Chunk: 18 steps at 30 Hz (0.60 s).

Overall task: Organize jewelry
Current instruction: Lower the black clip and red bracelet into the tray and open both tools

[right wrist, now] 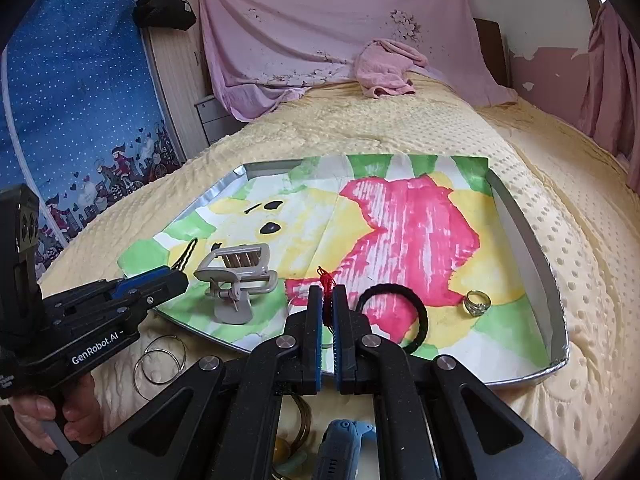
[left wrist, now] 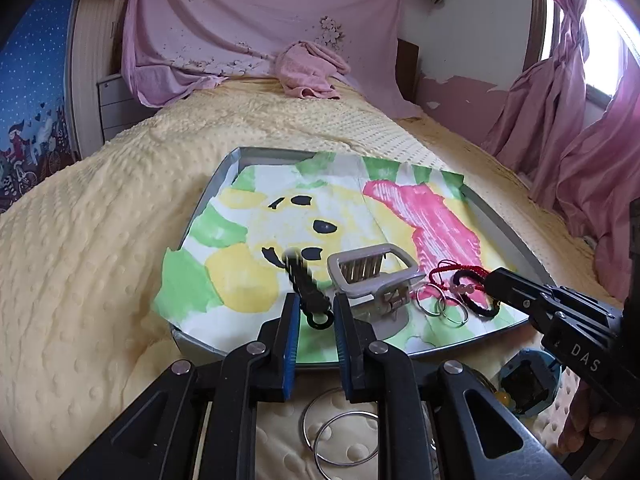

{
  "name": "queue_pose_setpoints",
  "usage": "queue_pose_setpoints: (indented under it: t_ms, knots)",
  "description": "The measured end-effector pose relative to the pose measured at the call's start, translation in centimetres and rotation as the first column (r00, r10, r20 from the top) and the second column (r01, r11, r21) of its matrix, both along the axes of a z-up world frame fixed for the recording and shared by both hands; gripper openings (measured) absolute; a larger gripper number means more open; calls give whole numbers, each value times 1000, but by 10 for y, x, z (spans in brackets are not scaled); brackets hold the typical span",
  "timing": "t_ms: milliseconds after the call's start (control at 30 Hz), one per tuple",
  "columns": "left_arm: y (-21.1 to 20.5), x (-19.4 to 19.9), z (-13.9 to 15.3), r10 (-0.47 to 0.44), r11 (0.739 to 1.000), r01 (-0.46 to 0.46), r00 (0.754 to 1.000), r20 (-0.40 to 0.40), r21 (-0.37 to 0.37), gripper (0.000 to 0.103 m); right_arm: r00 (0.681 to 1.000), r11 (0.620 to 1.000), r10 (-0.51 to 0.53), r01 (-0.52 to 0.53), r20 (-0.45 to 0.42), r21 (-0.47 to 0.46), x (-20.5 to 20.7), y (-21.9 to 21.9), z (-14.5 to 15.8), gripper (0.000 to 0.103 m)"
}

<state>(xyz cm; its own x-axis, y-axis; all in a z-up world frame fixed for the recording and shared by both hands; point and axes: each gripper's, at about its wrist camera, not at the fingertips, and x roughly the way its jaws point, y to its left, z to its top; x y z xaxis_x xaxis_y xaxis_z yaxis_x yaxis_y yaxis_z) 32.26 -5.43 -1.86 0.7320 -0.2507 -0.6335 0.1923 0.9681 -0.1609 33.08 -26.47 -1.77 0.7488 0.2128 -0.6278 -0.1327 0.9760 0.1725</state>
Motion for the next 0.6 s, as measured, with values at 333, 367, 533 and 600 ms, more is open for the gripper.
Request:
queue_pose_setpoints:
  t_ms: [333, 367, 533, 600]
  knots:
    - [9, -18, 8, 33, 999, -31, 997, 66, -42, 76, 1000, 1000, -12, 11, 27, 6, -16, -7, 5, 6]
    - [9, -23, 11, 52, 998, -49, 994, 94, -37, 78, 999, 1000, -12, 12, 37, 4, -19, -8, 7, 7]
    - [14, -38, 19, 80, 996, -74, 989, 127, -47, 78, 994, 999, -25, 22, 108, 27, -45, -20, 21, 39]
    - [15, -46, 22, 84, 996, -77, 986, 142, -52, 81, 990, 999, -24, 19, 138, 37, -55, -25, 27, 40]
